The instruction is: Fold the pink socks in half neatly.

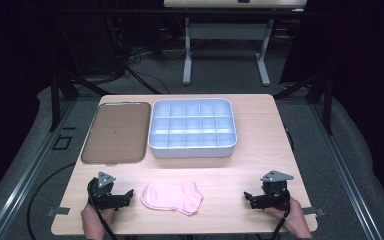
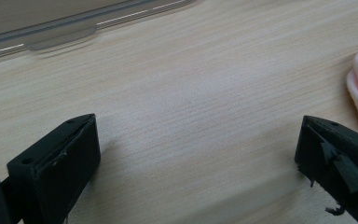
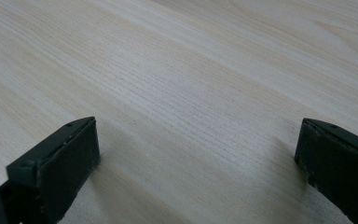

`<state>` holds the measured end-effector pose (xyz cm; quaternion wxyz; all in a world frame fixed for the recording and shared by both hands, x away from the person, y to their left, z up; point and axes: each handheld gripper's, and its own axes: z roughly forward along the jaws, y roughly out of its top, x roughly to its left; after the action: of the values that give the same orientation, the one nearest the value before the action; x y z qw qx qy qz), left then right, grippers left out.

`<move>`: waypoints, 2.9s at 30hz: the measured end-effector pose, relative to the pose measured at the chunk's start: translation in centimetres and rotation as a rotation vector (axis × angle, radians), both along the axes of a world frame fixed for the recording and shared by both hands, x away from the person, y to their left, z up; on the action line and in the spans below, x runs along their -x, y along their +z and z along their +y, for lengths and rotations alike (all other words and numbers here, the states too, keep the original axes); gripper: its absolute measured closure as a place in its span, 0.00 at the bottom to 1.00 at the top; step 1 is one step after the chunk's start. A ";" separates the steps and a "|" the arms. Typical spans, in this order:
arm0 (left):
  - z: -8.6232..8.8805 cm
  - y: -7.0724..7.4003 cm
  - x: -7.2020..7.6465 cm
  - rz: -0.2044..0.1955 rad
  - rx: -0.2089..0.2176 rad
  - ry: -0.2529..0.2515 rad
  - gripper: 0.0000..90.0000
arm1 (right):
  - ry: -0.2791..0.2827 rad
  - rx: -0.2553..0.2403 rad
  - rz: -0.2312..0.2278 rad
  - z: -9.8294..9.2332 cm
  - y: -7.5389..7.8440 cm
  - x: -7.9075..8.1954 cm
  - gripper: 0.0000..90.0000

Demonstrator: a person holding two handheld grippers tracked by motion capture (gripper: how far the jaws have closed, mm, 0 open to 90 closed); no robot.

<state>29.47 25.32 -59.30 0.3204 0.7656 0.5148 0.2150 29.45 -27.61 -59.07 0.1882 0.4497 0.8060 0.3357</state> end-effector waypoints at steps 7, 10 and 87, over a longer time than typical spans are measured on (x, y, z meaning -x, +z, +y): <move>0.0 0.0 0.0 0.000 0.000 0.000 0.00 | 0.006 0.001 0.007 0.0 0.1 -0.1 0.00; 0.0 0.0 0.0 0.000 0.000 0.000 0.00 | 0.007 0.008 0.011 0.0 0.1 -0.2 0.00; -15.9 2.2 2.5 0.104 -0.051 -0.304 0.46 | -0.028 0.003 0.007 0.1 0.1 -0.4 0.00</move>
<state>26.95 9.38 -57.06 0.3025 0.8527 0.4032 0.1373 29.83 -27.55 -58.98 0.1908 0.4617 0.8008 0.3304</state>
